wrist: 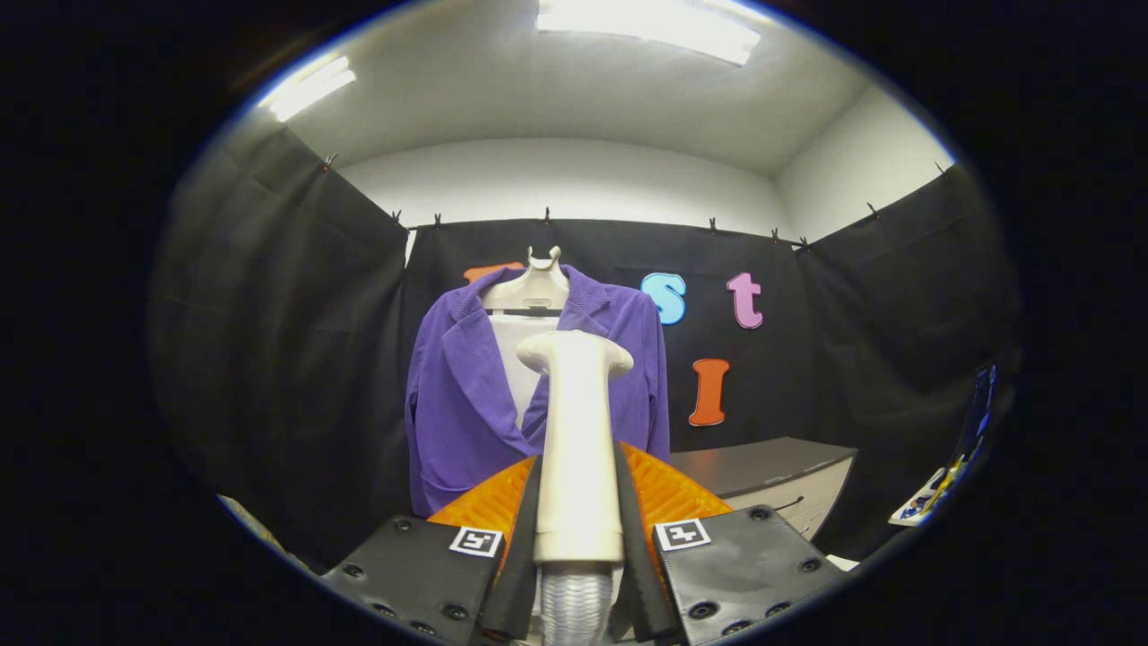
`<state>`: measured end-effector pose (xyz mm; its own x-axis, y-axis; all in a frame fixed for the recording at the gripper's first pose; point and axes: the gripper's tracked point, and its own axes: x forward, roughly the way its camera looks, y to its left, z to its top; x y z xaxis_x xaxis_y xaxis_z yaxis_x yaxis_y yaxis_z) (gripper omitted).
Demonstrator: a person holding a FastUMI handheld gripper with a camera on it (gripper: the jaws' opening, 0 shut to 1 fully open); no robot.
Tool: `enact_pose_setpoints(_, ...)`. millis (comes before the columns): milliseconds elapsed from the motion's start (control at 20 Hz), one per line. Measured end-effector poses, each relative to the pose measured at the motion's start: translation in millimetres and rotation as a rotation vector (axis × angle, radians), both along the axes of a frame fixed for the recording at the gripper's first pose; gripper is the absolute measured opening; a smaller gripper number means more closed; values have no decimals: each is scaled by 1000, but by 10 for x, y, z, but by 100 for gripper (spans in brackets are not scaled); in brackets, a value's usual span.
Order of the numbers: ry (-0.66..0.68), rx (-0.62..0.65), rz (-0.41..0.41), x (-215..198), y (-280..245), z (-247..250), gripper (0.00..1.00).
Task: Iron the clothes twice with a garment steamer, once on the left side and once on the right side.
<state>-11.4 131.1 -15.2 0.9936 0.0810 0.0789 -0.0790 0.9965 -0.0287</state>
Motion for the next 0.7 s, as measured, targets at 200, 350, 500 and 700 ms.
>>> enact_pose_setpoints(200, 7, 0, -21, -1, -140, -8, 49)
enact_pose_setpoints(350, 19, 2, -31, 21, -199, -44, 48)
enact_pose_setpoints(500, 30, 11, -31, 36, -222, -69, 48)
enact_pose_setpoints(700, 27, 11, -38, 45, -244, -46, 49)
